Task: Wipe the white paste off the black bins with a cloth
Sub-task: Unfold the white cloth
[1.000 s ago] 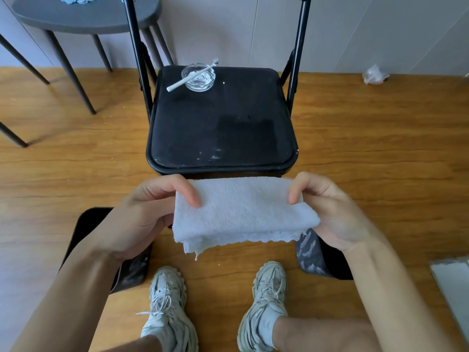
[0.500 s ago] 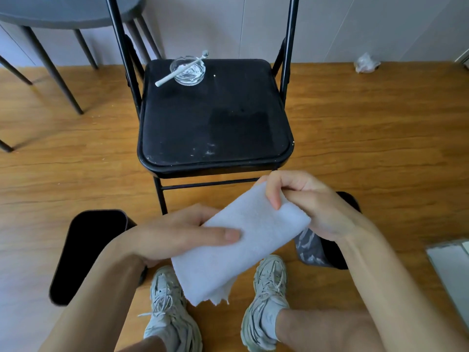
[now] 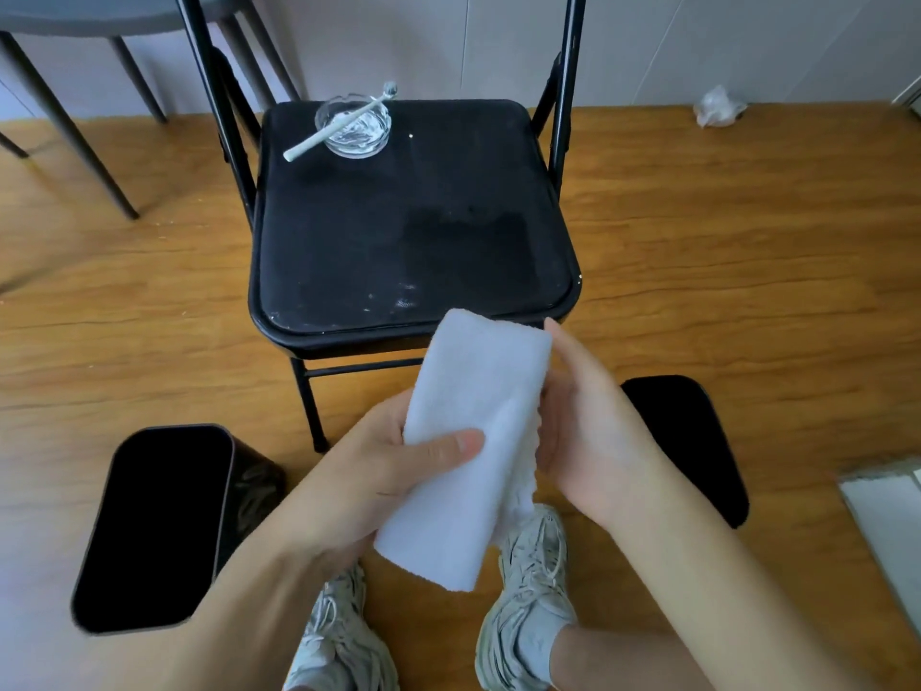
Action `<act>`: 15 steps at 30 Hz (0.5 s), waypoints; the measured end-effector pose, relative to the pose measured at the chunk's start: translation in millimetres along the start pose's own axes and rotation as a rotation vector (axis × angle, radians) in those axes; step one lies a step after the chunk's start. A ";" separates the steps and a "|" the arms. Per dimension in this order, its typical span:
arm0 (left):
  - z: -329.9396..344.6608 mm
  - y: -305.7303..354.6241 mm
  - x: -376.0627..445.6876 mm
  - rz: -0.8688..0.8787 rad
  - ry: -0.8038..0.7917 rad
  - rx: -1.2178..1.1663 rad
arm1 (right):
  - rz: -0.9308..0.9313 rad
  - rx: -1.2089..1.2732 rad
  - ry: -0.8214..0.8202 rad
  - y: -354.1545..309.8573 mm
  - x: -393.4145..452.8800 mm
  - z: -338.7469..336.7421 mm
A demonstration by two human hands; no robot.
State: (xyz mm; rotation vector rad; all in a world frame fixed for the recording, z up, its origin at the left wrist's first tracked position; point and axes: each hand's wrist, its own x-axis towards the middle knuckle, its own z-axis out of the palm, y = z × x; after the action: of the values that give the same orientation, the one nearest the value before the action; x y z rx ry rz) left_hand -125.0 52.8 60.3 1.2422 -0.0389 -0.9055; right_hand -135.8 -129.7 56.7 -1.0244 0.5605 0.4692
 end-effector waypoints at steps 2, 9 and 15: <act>-0.2 -7.0 9.4 0.052 0.109 0.013 | 0.004 0.073 -0.034 4.6 2.3 -2.7; -3.5 -31.2 46.4 0.076 0.224 0.039 | -0.064 -0.102 0.112 10.1 44.2 -7.7; -4.9 -58.7 28.5 -0.014 0.264 0.015 | 0.054 0.014 0.140 46.7 28.3 -3.4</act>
State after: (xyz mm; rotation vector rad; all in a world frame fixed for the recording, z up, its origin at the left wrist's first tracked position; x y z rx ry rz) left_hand -137.0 37.3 -2.1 1.3684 0.1734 -0.7487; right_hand -143.1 -109.0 6.6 -1.0360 0.7165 0.4431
